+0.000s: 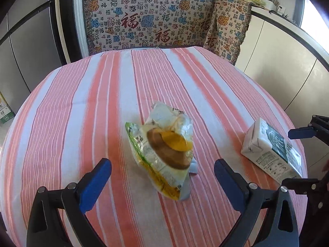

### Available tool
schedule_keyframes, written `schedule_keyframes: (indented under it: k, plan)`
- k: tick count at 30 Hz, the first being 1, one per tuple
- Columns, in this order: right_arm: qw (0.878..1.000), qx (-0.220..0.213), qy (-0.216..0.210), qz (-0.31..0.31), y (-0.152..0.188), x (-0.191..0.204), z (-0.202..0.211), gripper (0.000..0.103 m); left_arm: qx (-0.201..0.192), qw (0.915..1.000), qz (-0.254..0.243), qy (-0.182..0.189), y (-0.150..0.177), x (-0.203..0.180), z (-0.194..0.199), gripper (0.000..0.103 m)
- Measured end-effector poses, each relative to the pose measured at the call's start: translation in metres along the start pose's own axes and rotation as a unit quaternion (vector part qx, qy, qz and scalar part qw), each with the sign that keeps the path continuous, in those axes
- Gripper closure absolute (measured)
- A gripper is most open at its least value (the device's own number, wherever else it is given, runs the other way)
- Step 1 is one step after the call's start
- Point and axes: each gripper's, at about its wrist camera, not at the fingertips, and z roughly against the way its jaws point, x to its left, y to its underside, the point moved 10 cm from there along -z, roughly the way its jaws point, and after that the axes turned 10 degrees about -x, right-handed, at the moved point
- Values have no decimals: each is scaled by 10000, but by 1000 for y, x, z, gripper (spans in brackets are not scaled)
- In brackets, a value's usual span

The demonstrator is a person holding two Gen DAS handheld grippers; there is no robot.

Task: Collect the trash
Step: 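Grasp the white-green milk carton with right gripper while left gripper grasps the snack packet, then carry carton and packet over the blue wastebasket and open both grippers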

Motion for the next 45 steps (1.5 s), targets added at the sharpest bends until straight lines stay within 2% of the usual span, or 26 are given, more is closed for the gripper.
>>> schedule_keyframes:
  k: [4,5,6,8,14,19,29,34,45]
  plan:
    - [9997,225,-22,35,-9,3,-14,16,74,9997,149,171,-9,3,-2,3]
    - [9997,244,-47,-3,-11,3,-15,27,17,9997,156,211,-13,3,0,6]
    - [9996,261,-30,-43,-11,1,-16,56,-19,9996,139,231,-15,2,2,27]
    - [9997,160,30,-180,-13,-2,-11,55,143,9994,137,278,-11,1,2,59]
    - [9982,-313,-54,-503,-15,-1,20,55,-41,9987,370,348,-11,-3,14,74]
    - [9957,-494,-69,-786,-10,-10,35,55,-276,9978,287,526,-12,-25,39,77]
    - [9911,-583,-153,-1184,9,-21,48,55,-468,9954,308,776,-14,-59,63,78]
    - [9889,-617,-189,-1341,18,-24,52,55,-417,9949,442,808,-7,-70,65,78]
    - [9808,-781,-320,-1759,37,-40,65,55,-396,9943,385,914,-2,-116,69,78]
